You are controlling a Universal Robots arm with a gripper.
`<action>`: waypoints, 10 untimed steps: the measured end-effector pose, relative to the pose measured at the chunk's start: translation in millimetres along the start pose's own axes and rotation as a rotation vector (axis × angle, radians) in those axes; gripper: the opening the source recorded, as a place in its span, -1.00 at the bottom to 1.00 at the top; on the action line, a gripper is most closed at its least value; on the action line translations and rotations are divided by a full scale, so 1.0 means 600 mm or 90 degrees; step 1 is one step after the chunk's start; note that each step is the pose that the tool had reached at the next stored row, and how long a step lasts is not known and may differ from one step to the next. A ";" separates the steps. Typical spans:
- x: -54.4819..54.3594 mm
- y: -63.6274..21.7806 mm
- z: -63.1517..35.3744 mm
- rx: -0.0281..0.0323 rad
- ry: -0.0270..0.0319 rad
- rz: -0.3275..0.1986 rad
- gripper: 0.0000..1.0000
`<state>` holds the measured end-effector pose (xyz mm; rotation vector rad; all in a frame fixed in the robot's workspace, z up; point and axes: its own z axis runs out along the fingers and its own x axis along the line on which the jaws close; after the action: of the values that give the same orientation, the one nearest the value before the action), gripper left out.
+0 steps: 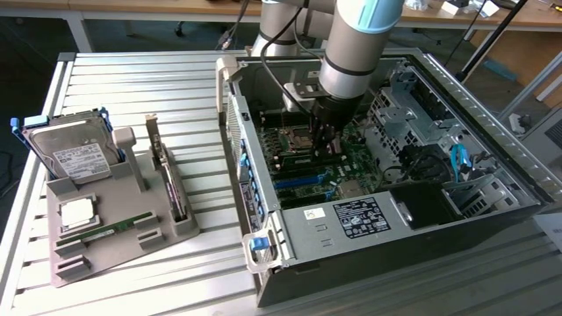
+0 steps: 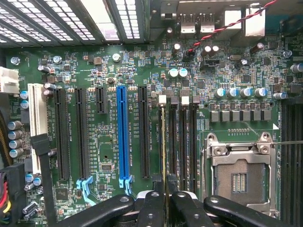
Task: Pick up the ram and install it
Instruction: 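Insert the ram into the slot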
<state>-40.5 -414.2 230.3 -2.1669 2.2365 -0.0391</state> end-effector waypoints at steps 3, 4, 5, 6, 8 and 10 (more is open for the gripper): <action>0.000 0.000 0.000 0.0000 -0.0001 0.000 -0.74; 0.000 0.000 0.000 0.0000 -0.0001 0.000 -0.74; 0.000 0.000 0.001 0.0005 -0.0003 0.000 -0.74; 0.000 -0.001 0.001 0.0006 -0.0005 0.000 -0.72; 0.000 0.000 0.001 0.0001 -0.0003 0.000 -0.59; 0.000 0.000 -0.003 0.0000 0.0003 0.000 -0.59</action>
<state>-40.4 -414.2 231.8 -2.1672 2.2366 -0.0397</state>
